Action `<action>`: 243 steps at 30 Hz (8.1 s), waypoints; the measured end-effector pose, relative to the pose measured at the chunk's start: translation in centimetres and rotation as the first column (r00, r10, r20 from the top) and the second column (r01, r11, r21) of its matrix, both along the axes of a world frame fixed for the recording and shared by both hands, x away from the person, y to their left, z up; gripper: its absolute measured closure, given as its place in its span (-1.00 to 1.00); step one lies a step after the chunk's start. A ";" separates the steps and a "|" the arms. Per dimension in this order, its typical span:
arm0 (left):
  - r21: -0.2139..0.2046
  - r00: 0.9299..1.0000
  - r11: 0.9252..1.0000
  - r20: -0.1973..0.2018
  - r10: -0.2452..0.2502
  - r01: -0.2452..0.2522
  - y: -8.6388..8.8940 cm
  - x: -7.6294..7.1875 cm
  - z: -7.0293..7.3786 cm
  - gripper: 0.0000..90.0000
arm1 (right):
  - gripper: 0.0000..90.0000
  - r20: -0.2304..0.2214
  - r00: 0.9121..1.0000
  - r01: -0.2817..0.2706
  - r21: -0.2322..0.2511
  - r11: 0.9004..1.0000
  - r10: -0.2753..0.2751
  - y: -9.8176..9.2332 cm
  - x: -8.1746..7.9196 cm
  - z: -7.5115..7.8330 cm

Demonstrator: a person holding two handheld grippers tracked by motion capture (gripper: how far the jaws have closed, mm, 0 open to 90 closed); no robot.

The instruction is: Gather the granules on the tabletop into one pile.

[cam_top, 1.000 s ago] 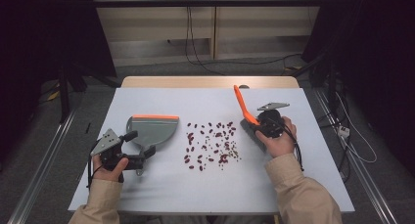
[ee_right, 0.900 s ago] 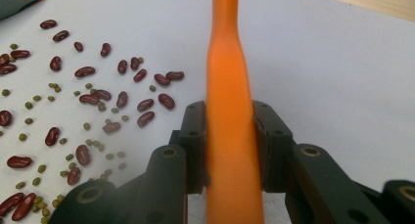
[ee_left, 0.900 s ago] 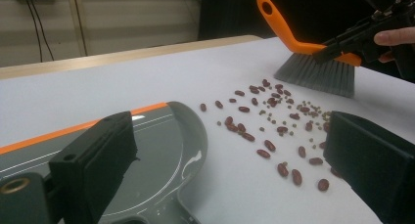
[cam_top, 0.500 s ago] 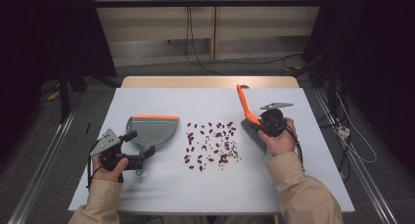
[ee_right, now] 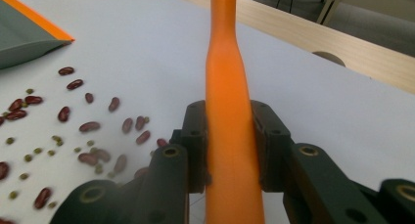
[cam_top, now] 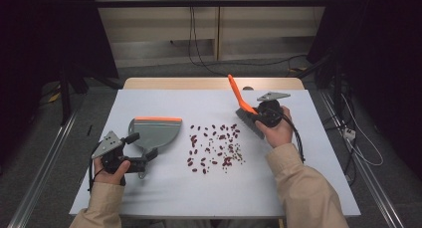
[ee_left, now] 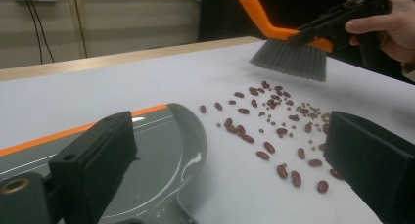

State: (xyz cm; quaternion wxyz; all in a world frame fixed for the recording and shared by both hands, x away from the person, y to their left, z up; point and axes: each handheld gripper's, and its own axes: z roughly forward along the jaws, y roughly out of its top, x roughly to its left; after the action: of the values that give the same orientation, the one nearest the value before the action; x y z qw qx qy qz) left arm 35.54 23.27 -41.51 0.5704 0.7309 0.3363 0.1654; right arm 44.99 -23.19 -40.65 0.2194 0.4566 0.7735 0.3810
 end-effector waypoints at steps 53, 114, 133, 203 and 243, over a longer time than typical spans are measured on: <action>0.003 1.000 1.000 0.004 0.021 -0.021 0.5 0.0 0.0 -0.89 | 0.58 0.005 0.893 -0.445 -0.127 0.887 0.449 5.8 -2.8 -1.2; 0.004 0.999 0.999 -0.005 0.037 -0.037 0.8 0.2 -0.2 -0.89 | 0.59 0.134 0.913 -0.387 -0.020 0.922 0.386 9.9 4.9 -1.6; 0.008 0.999 0.999 -0.010 0.041 -0.041 0.9 0.2 -0.3 -0.89 | 0.58 0.086 0.785 -0.602 -0.130 0.788 0.614 12.6 2.6 -2.3; 0.013 0.999 0.998 -0.001 0.054 -0.054 1.0 0.1 -0.2 -0.89 | 0.58 0.131 0.805 -0.590 0.072 0.804 0.578 10.5 -2.9 0.1; 0.008 0.999 0.999 0.003 0.048 -0.048 0.9 0.0 -0.1 -0.89 | 0.59 -0.029 0.968 -0.208 0.457 0.865 0.248 13.6 -7.2 -0.5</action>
State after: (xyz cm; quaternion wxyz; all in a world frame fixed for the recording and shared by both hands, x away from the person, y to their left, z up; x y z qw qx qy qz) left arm 35.58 24.14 -41.65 0.5637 0.7248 0.3521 0.1813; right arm 37.84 -9.55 -41.14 0.0273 0.4163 0.7215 0.5526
